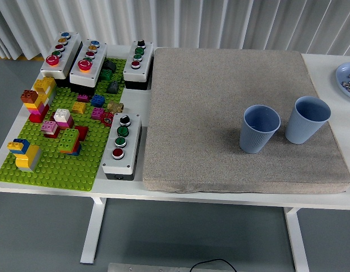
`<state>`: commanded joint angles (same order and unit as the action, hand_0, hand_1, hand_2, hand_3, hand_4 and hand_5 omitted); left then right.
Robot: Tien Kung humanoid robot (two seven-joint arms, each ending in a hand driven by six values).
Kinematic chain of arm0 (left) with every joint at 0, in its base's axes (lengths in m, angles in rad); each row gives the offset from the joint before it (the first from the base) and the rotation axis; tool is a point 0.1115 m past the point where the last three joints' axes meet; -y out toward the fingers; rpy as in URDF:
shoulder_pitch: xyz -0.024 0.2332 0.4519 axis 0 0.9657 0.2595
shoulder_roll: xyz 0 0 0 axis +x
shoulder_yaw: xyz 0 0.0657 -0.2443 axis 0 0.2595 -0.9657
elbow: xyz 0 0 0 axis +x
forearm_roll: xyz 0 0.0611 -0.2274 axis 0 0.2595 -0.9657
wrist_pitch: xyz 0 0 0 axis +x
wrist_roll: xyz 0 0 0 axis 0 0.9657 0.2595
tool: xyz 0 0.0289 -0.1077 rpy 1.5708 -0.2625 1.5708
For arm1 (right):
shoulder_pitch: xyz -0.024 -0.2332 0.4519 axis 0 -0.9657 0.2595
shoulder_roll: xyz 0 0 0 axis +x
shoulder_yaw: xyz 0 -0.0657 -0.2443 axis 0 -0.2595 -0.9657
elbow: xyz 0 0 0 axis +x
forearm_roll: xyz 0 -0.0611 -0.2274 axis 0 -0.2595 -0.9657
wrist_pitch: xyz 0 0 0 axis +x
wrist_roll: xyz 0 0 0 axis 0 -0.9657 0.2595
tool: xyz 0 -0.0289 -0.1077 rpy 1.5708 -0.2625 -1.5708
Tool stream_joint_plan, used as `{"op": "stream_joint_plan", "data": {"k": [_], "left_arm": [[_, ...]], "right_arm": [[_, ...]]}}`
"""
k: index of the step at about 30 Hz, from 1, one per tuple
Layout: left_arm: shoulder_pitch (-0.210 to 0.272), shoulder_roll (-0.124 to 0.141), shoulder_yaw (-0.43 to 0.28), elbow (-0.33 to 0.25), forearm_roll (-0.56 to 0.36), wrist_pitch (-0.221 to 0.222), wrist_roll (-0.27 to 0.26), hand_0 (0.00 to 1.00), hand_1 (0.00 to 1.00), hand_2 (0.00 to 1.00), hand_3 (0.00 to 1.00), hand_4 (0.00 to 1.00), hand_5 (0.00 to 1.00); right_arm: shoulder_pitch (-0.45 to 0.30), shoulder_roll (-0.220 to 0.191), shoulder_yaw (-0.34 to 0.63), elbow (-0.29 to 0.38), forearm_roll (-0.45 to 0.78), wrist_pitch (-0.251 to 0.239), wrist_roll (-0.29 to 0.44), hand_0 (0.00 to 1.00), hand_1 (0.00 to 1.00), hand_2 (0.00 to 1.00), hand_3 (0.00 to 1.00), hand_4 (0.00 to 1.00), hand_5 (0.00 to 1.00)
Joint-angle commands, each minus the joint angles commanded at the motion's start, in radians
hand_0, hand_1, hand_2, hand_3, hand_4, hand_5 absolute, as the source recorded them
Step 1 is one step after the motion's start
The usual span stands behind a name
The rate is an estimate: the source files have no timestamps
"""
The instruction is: Pick cup pour cup place
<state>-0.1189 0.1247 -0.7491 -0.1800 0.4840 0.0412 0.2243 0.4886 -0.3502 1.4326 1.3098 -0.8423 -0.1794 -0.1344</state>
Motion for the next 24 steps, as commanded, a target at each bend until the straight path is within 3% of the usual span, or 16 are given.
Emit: {"op": "stream_joint_plan", "data": {"k": [24], "left_arm": [[0.004, 0.001, 0.007, 0.0, -0.007, -0.001, 0.002, 0.744, 0.772, 0.824, 0.668, 0.502, 0.911]], "right_arm": [[-0.002, 0.003, -0.001, -0.002, -0.006, 0.014, -0.016, 0.898, 0.848, 0.92, 0.92, 0.726, 0.998]]}}
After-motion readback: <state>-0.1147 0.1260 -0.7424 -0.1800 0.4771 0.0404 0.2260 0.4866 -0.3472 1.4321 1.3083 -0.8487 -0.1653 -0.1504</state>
